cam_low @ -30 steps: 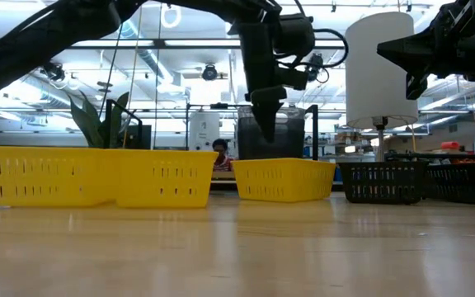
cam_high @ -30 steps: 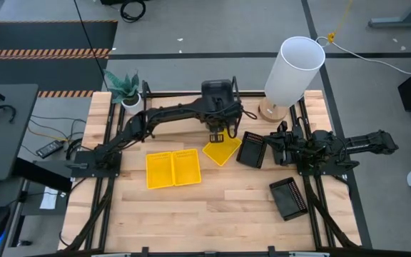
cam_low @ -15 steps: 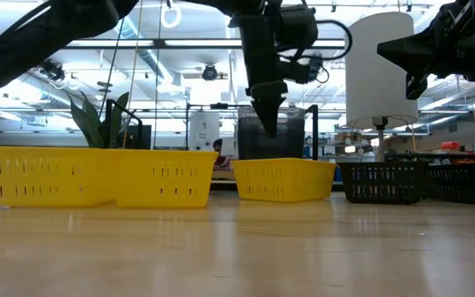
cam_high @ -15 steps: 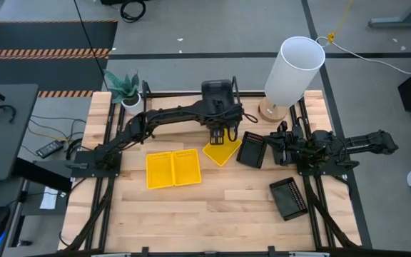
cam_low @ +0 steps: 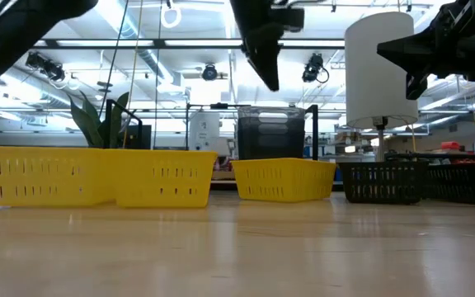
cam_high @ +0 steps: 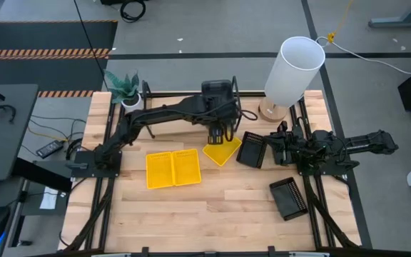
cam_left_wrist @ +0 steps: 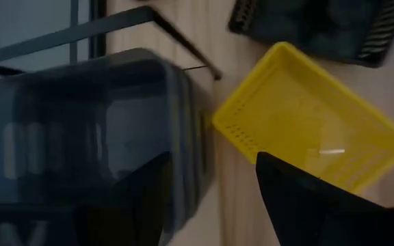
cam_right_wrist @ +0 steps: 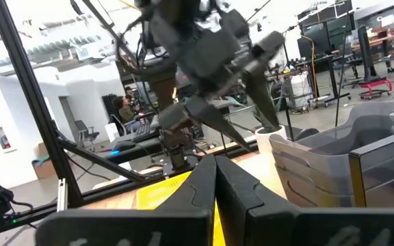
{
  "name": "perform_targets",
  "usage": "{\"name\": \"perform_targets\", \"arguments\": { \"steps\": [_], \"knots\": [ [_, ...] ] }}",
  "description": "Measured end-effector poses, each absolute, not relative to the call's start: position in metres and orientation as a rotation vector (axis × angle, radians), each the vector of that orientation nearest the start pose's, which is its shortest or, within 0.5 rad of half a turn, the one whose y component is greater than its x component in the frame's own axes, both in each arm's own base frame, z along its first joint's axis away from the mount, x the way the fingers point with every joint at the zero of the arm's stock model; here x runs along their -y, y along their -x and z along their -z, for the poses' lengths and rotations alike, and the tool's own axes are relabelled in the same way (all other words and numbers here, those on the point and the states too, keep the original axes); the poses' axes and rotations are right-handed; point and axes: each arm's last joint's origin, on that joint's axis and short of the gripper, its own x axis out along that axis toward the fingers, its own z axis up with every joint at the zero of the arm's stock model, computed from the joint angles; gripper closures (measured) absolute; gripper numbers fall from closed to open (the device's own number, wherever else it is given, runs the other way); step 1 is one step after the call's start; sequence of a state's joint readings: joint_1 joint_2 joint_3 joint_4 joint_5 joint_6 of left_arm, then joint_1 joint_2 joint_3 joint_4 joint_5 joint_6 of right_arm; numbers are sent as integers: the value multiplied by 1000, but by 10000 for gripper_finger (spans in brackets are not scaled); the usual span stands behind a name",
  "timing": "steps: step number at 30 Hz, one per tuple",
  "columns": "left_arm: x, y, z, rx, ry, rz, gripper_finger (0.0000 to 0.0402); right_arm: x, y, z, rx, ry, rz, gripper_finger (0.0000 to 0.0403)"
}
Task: Stack baskets on shelf by color
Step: Stack the right yellow bin on top of the middle yellow bin
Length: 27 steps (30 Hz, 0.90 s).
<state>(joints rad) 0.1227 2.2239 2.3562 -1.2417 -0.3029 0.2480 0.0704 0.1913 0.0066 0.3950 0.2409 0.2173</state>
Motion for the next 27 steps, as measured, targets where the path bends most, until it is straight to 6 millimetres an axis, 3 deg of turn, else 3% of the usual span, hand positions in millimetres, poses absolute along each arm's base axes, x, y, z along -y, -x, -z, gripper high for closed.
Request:
{"name": "perform_targets", "arguments": {
  "steps": [7, 15, 22, 27],
  "knots": [
    [-23, -450, -318, -1201, -323, -62, 190, -1, -107, -188, 226, -249, 147, 387],
    [15, -447, -279, -1329, -400, 68, 218, -1, -107, -188, 226, -249, 147, 387],
    [32, -449, -239, -1359, -491, 136, 225, -1, -107, -188, 225, -249, 147, 387],
    [32, -453, -219, -1322, -509, 144, 226, -1, -107, -188, 226, -249, 147, 387]
  ]
}}
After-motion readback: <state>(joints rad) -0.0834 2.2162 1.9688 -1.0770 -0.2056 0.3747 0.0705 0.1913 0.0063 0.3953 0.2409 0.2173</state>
